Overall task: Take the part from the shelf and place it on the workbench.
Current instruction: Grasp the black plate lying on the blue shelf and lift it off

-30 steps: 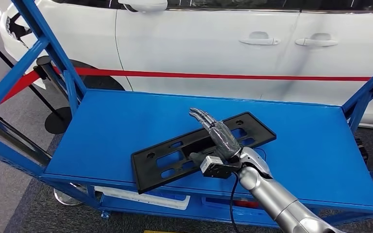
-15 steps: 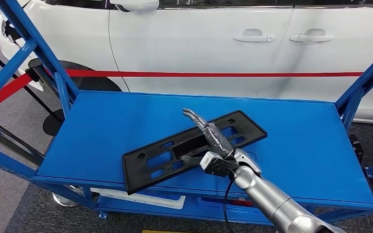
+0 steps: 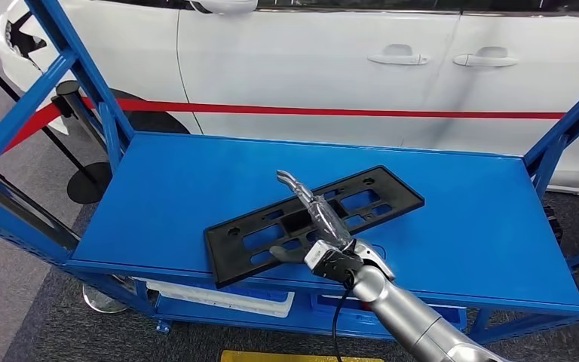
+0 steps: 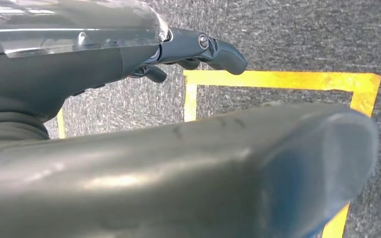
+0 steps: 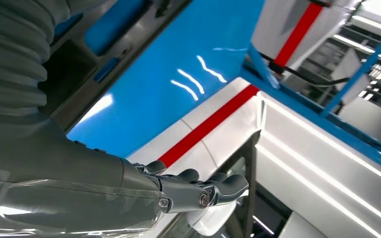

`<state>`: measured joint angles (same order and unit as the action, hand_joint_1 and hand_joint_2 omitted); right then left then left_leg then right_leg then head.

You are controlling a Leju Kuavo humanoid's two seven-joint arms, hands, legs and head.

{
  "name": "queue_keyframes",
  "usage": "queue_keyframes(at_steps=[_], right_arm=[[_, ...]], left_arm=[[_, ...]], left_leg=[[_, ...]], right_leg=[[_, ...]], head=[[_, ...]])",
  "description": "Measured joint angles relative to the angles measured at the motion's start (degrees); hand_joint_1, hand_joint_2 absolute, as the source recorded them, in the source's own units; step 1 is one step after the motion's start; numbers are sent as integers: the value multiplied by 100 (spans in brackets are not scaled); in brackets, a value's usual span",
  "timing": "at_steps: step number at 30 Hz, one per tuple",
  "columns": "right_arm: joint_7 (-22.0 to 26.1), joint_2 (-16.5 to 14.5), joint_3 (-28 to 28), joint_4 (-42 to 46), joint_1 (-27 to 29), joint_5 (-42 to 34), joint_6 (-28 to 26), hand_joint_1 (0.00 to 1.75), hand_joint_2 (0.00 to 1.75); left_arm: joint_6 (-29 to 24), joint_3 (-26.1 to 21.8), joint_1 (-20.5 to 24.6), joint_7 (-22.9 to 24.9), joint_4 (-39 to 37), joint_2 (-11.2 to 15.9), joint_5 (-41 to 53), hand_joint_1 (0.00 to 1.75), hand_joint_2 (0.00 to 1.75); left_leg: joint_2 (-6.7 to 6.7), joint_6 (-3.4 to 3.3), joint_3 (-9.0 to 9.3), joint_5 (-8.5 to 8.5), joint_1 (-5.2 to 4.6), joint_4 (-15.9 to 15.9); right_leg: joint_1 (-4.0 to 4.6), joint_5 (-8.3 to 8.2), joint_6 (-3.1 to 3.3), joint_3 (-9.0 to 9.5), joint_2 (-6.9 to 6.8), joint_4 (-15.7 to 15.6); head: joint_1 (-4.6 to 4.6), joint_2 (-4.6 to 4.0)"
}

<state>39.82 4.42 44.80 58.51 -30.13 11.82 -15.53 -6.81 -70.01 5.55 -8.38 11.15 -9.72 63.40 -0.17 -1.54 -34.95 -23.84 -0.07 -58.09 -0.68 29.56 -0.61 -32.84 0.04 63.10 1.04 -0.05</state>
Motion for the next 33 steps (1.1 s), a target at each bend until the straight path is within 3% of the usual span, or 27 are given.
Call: queue_keyframes(at_steps=[2, 5, 6, 9, 10, 11, 12, 13, 15, 17, 21, 23, 25, 26, 27, 28, 30, 32, 33], right_arm=[[9, -82, 9, 19, -7, -16, 23, 0, 175], [31, -255, 32, 24, -28, -26, 104, 0, 175], [38, -320, 40, 24, -38, -25, 125, 0, 175], [46, -447, 62, 23, -61, -22, 140, 0, 175], [46, -462, 70, 22, -60, -17, 142, 0, 175], [46, -474, 78, 20, -59, -9, 149, 0, 175], [46, -490, 84, 19, -62, 5, 159, 0, 175], [44, -511, 86, 17, -71, 31, 167, 0, 175], [5, -562, 90, 17, -112, 127, 158, 0, 175], [-106, -592, 99, 16, -149, 310, 108, 0, 175], [-330, -581, 147, -15, -192, 819, -30, 0, 175], [-368, -552, 191, -114, -264, 1080, -103, 0, 175], [-371, -516, 246, -273, -323, 1261, -165, 0, 175], [-370, -497, 275, -359, -340, 1339, -193, 0, 175], [-369, -479, 311, -449, -364, 1423, -227, 0, 175], [-367, -462, 350, -535, -400, 1504, -265, 0, 175], [-354, -422, 432, -714, -496, 1650, -358, 0, 175], [-340, -380, 494, -864, -557, 1741, -435, 0, 175], [-337, -358, 518, -927, -569, 1773, -462, 0, 175]], left_arm=[[-28, 0, 6, -2, 1, -1, 7, 0, 0], [-84, -3, 11, -26, 2, 21, -47, 0, 0], [-99, -7, 12, -31, 2, 32, -66, 0, 0], [-108, -22, 14, -32, 2, 54, -82, 0, 0], [-108, -27, 12, -33, 2, 57, -82, 0, 0], [-108, -31, 9, -35, 2, 61, -82, 0, 0], [-106, -33, 6, -39, 2, 63, -81, 0, 0], [-100, -34, 6, -44, 2, 67, -80, 0, 0], [-85, -35, 19, -53, 2, 81, -69, 0, 0], [-71, -35, 37, -62, 2, 95, -45, 0, 0], [-17, -35, 42, -82, 2, 100, 4, 0, 0], [2, -35, 53, -91, 2, 99, 23, 0, 0], [10, -35, 61, -93, 2, 98, 24, 0, 0], [11, -35, 58, -98, 2, 97, 23, 0, 0], [13, -35, 52, -111, 2, 96, 23, 0, 0], [17, -35, 48, -128, 2, 93, 23, 0, 0], [34, -34, 44, -183, 1, 89, 28, 0, 0], [59, -33, 43, -225, 1, 89, 48, 0, 0], [75, -32, 38, -233, 1, 89, 66, 0, 0]], left_leg=[[-2, 60, -23, 10, -15, -36], [-5, 163, -59, 12, -15, -77], [-5, 197, -104, -76, -7, -179], [-2, 290, -493, -672, 25, -1159], [-2, 307, -627, -813, 31, -1510], [-2, 312, -676, -835, 32, -1679], [-2, 305, -619, -744, 31, -1634], [-2, 285, -457, -563, 30, -1362], [-7, 204, -17, -244, 8, -552], [-13, 130, 218, -180, -34, -83], [3, 35, 294, -151, -25, 129], [19, -8, 332, -105, 12, 216], [20, -22, 324, -103, 15, 211], [18, -20, 321, -109, 17, 198], [17, -12, 319, -121, 21, 178], [15, 2, 317, -138, 28, 149], [12, 55, 291, -199, 31, 52], [5, 116, 233, -243, 17, -39], [3, 145, 210, -245, 12, -56]], right_leg=[[19, -46, 48, 197, 6, -357], [14, -81, 149, 164, 10, -401], [7, -104, 183, 151, 8, -412], [8, -148, 245, 100, -11, -416], [14, -155, 250, 85, -20, -414], [20, -159, 251, 74, -25, -410], [25, -161, 251, 71, -28, -407], [32, -161, 250, 74, -24, -404], [46, -162, 241, 75, -14, -404], [41, -178, 204, 53, -10, -409], [39, -124, 88, 14, -5, -346], [35, 138, 43, -207, -1, 113], [12, 418, 3, -588, -1, 827], [-2, 442, -17, -715, -3, 1042], [-19, 348, -36, -744, -4, 1048], [-37, 160, -51, -660, -6, 834], [-64, -197, -66, -341, -11, 113], [-59, -299, -28, -194, -6, -265], [-42, -290, 6, -206, 1, -271]], head=[[-1, 1], [-2, 1], [1, 1], [16, -1], [16, -1], [16, 0], [16, 1], [16, 1], [13, 1], [13, 1], [9, 1], [4, 1], [2, 1], [2, 1], [2, 1], [2, 1], [0, 1], [8, 1], [11, 1]])
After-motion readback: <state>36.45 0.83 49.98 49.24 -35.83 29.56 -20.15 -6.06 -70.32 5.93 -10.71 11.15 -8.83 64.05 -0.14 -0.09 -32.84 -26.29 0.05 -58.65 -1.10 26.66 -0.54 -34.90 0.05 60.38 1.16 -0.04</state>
